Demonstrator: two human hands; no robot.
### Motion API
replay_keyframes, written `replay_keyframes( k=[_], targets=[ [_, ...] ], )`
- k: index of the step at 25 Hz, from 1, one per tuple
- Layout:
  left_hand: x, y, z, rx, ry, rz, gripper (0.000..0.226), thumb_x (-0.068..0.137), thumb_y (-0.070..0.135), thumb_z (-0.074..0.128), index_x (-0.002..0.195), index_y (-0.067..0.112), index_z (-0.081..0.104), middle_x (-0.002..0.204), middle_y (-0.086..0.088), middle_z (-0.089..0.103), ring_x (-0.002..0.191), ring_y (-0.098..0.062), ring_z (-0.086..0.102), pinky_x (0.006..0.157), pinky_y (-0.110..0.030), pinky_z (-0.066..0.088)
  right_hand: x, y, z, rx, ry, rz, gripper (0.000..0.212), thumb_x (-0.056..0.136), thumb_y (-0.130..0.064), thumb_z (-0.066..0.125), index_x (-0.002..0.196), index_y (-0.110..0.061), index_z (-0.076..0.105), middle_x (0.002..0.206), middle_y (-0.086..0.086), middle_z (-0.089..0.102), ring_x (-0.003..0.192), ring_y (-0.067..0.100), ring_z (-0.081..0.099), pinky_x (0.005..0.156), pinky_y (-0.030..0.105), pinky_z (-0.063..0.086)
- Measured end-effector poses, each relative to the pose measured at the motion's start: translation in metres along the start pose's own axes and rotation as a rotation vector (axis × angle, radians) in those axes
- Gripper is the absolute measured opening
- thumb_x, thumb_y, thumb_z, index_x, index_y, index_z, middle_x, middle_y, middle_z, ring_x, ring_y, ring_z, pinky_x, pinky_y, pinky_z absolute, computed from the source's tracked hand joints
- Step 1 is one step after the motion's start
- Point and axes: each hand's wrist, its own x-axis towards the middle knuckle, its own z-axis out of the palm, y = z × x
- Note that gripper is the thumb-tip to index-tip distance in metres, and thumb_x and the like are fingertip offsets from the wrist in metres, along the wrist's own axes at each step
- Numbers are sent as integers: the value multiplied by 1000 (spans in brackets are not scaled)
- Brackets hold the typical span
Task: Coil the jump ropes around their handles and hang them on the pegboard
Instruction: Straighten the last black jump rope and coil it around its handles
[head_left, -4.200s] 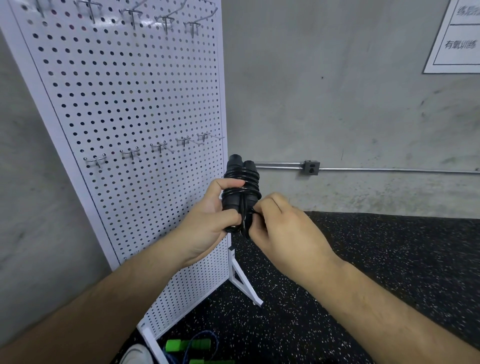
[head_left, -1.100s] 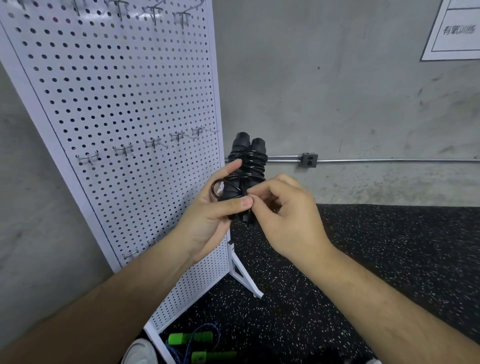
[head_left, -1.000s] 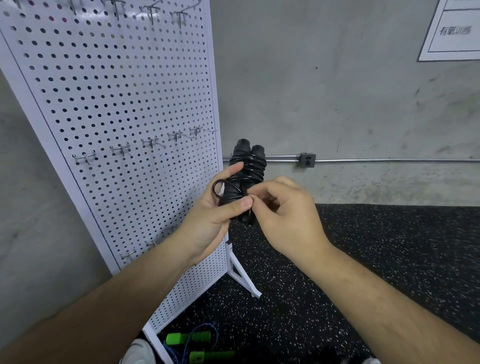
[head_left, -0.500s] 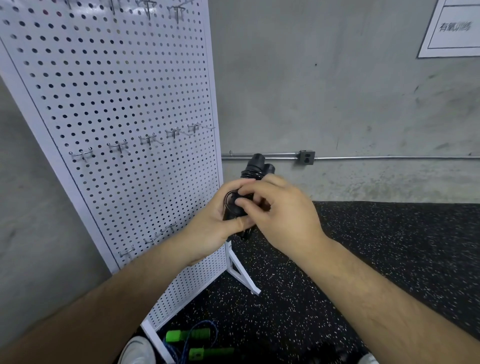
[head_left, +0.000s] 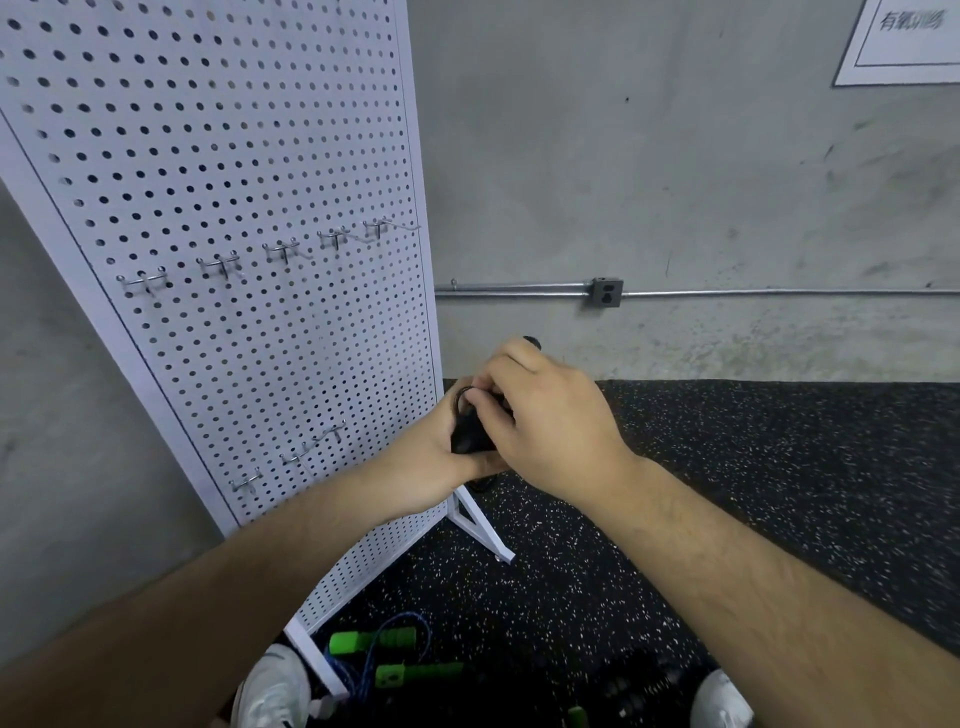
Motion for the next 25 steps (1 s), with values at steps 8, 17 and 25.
replay_keyframes(
  k=[8, 17, 25],
  targets=[
    [-14, -16, -8, -184, 88, -16, 89, 80, -6, 78, 138, 52, 44, 130, 15, 59, 120, 7, 54, 91, -15, 47, -23, 2, 10, 519, -169, 460, 36, 96, -34, 63, 129, -21, 62, 118, -10, 51, 97, -1, 59, 87, 7, 43],
    [-28, -50, 22, -209, 208, -106, 72, 86, -8, 67, 137, 40, 52, 132, 11, 55, 117, -9, 58, 87, -22, 51, -70, -5, 50, 596, -176, 726, 52, 80, -28, 82, 118, -31, 46, 119, -3, 50, 103, 4, 53, 81, 8, 42],
    [-43, -146, 55, -4, 50, -331, 87, 83, 8, 80, 152, 41, 38, 137, 10, 52, 113, -4, 58, 99, -29, 51, -150, 4, 105, 734, -466, 824, 65, 90, -13, 72, 146, -31, 44, 129, -3, 61, 119, 13, 57, 107, 30, 43]
  ],
)
